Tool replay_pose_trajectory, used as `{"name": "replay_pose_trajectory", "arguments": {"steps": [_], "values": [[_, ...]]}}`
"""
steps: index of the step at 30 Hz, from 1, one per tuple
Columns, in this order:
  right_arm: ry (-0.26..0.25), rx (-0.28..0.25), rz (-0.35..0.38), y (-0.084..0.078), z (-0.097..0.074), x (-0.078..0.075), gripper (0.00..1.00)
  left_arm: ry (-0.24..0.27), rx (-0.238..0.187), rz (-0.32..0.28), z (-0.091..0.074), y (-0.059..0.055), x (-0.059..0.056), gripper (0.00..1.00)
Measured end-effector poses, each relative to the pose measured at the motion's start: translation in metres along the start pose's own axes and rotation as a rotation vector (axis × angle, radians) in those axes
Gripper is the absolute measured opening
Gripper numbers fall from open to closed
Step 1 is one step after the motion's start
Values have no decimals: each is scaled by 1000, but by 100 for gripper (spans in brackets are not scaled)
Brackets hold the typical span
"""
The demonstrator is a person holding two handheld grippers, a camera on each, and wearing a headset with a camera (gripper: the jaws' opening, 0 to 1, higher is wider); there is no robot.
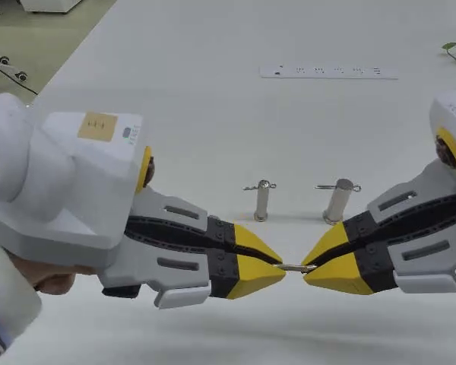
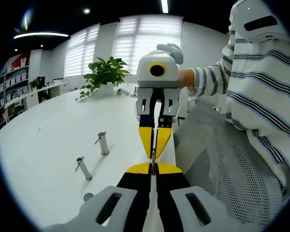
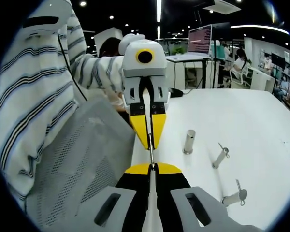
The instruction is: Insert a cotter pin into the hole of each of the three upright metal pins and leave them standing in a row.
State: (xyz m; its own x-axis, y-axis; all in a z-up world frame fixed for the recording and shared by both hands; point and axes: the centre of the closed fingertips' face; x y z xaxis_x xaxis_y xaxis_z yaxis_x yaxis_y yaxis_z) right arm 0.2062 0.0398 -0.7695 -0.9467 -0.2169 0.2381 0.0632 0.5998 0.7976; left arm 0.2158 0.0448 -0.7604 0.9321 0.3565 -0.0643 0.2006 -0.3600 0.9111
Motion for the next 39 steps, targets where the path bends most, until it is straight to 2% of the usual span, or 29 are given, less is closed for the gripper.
{"name": "replay_pose_trajectory", "arguments": {"steps": [2, 7, 12, 17, 19, 21, 22, 23, 26, 27, 31, 35, 37, 38, 39], "values": [[7, 3, 4, 0, 2, 1, 5, 1, 4, -17, 0, -1, 0, 1], [4, 4, -5, 2, 2, -4, 5, 20, -20, -1, -2, -1, 2, 1], [-11, 3, -6, 5, 3, -9, 5, 40, -24, 7, -3, -5, 8, 18], [-32, 21, -7, 3, 3, -16, 5, 129, -15, 15, -5, -12, 25, 29], [-40, 36, -5, 0, 3, -20, 5, 172, -16, 43, -8, -14, 34, 32], [-65, 63, -14, -3, 3, -26, 5, 211, -19, 39, -10, -15, 42, 37], [-88, 105, -52, -6, 2, -30, 5, 232, -24, 44, -11, -15, 46, 39], [-92, 121, -67, -7, 3, -31, 5, 261, -22, 50, -13, -17, 52, 41], [-95, 113, -50, -5, 8, -34, 5, 326, -7, 49, -16, -23, 65, 44], [-101, 121, -49, -4, 9, -37, 5, 364, -4, 43, -18, -26, 73, 45], [-118, 137, -36, -3, 13, -47, 5, 397, -4, 19, -18, -32, 81, 45], [-142, 160, -19, -6, 13, -57, 5, 410, 24, 7, -17, -44, 86, 45], [-152, 169, -10, -9, 14, -63, 5, 405, 45, -36, -15, -53, 86, 44], [-155, 171, -4, -10, 14, -65, 5, 392, 79, -84, -13, -62, 84, 42], [-158, 176, 1, -11, 13, -66, 5, 393, 85, -69, -12, -64, 86, 40]]}}
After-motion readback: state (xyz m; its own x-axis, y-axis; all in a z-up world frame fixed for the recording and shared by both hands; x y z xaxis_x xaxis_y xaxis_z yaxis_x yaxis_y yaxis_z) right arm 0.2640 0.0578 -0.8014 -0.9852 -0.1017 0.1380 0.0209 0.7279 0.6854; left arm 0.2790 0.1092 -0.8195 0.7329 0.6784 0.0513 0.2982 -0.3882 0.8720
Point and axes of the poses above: the centre of the closed fingertips' face, and the gripper's own axes: z roughly forward along the fingers, x roughly to its left, y roughly out of its top, and after that the axes turned 11 degrees about y, right-handed
